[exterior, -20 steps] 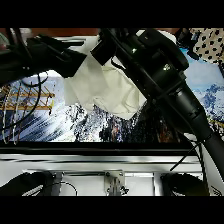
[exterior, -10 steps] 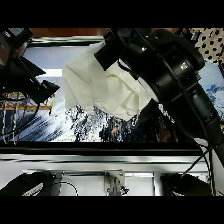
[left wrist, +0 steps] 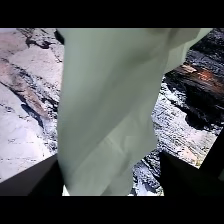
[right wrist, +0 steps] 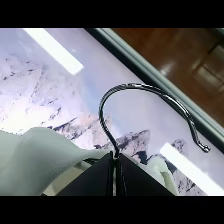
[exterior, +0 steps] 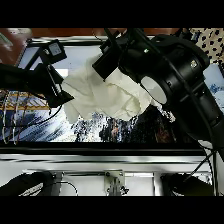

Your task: Fold the shirts.

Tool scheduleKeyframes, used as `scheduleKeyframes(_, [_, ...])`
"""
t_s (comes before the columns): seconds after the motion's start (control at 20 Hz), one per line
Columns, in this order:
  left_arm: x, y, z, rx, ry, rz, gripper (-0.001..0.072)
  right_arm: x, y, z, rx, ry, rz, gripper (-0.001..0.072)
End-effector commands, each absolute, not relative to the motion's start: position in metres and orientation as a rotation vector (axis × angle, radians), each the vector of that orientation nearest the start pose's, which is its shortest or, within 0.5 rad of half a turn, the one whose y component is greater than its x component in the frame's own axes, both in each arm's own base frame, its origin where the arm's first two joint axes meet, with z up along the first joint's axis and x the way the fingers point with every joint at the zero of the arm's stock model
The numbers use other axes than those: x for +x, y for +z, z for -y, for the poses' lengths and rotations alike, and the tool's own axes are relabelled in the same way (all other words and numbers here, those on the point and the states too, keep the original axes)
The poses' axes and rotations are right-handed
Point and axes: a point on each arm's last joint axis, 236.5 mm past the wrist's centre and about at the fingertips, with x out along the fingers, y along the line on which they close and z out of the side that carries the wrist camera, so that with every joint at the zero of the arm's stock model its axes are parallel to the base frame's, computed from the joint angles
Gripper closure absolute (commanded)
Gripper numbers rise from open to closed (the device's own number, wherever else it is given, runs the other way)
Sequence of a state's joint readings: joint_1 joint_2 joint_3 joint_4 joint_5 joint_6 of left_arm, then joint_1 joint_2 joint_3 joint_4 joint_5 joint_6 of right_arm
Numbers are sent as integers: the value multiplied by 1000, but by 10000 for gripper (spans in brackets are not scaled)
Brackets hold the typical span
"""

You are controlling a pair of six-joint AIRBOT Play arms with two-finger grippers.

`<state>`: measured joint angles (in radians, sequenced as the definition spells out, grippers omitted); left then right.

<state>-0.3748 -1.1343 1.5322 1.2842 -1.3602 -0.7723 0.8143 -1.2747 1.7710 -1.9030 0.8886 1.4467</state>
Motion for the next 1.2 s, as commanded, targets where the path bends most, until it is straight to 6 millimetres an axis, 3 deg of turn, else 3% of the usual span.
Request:
scheduleKeyframes(0.0, [342, 179, 222, 685, -1020, -706, -13, 379, 331, -317, -525, 613, -205, 639])
scheduleKeyframes(0.2, [346, 170, 243, 622, -1088, -697, -13, 377, 336, -316, -519, 612, -194, 639])
scheduleKeyframes(0.25, [347, 167, 243, 620, -1090, -703, 22, 377, 336, -316, -517, 613, -194, 639])
scheduleKeyframes(0.35, [350, 167, 244, 620, -1084, -700, 260, 377, 337, -317, -511, 614, -191, 639])
scheduleKeyframes(0.4, [351, 167, 243, 624, -1081, -695, 447, 377, 337, -317, -510, 614, -190, 639])
scheduleKeyframes(0.5, [351, 167, 243, 650, -1092, -680, 644, 378, 336, -316, -509, 611, -193, 639])
scheduleKeyframes(0.7, [352, 168, 240, 682, -1087, -669, 648, 385, 332, -300, -529, 541, -226, 633])
scheduleKeyframes(0.75, [353, 168, 237, 693, -1078, -671, 648, 387, 330, -295, -532, 523, -238, 559])
scheduleKeyframes(0.8, [354, 168, 233, 710, -1064, -672, 649, 387, 328, -292, -535, 512, -250, 393])
scheduleKeyframes(0.85, [356, 168, 229, 728, -1049, -674, 650, 387, 326, -289, -541, 504, -262, 289])
scheduleKeyframes(0.95, [358, 172, 224, 748, -1023, -662, 651, 387, 324, -280, -560, 480, -282, 287])
scheduleKeyframes(1.0, [360, 175, 224, 747, -1015, -648, 652, 388, 324, -272, -581, 453, -290, 236])
scheduleKeyframes(1.15, [366, 180, 226, 737, -994, -621, 652, 382, 326, -236, -604, 359, -349, 236])
